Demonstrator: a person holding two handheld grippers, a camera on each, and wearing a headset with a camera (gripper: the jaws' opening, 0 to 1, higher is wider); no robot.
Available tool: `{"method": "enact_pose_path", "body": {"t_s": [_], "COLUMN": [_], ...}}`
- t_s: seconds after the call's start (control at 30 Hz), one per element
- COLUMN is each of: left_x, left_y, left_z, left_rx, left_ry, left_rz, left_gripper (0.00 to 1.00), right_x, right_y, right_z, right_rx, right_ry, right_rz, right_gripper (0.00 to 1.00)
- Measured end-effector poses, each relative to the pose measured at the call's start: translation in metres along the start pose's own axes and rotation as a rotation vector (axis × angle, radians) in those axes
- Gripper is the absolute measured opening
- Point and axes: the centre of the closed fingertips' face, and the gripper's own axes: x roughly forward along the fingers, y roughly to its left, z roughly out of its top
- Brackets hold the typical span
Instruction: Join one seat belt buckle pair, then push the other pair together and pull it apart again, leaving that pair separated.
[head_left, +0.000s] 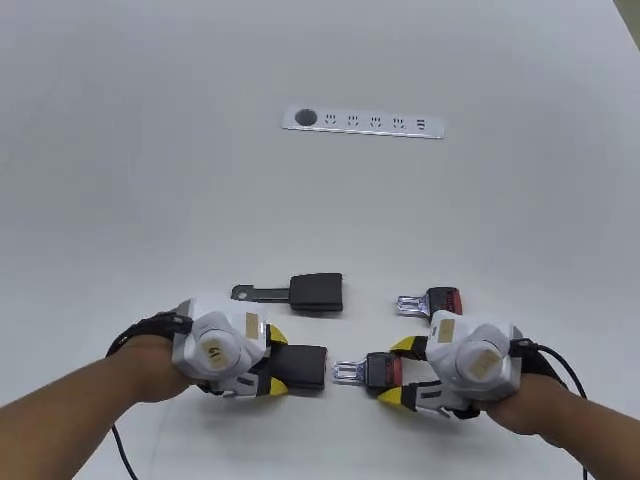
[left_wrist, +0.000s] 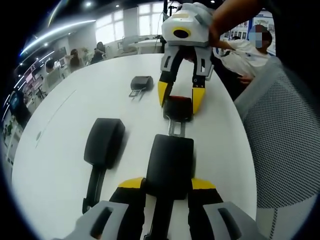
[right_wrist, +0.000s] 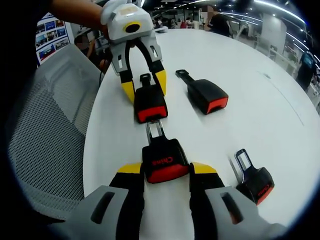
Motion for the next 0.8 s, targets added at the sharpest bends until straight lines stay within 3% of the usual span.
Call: {"method": "enact_pose_path", "body": {"t_s": [0.13, 0.43, 0.8], "left_x": [0.0, -0.001, -0.001], "left_y": [-0.001, -0.003, -0.004], "left_z": [0.001, 0.001, 0.0], "left_rx": [0.003, 0.014, 0.006], "left_ry": [0.008, 0.021, 0.038], "left_rz": [0.0, -0.008, -0.007], "left_gripper": [0.34, 0.33, 0.33], "right_x": [0.005, 0.011, 0.016], "right_y": [0.003, 0.01, 0.007], "right_z": [0.009, 0.02, 0.019], "right_rx": [0.031, 0.005, 0.007], "right_ry": [-0.027, -0.037, -0.032], "right_rz": [0.011, 0.024, 0.015], "right_gripper": [0.34, 0.33, 0.33]}}
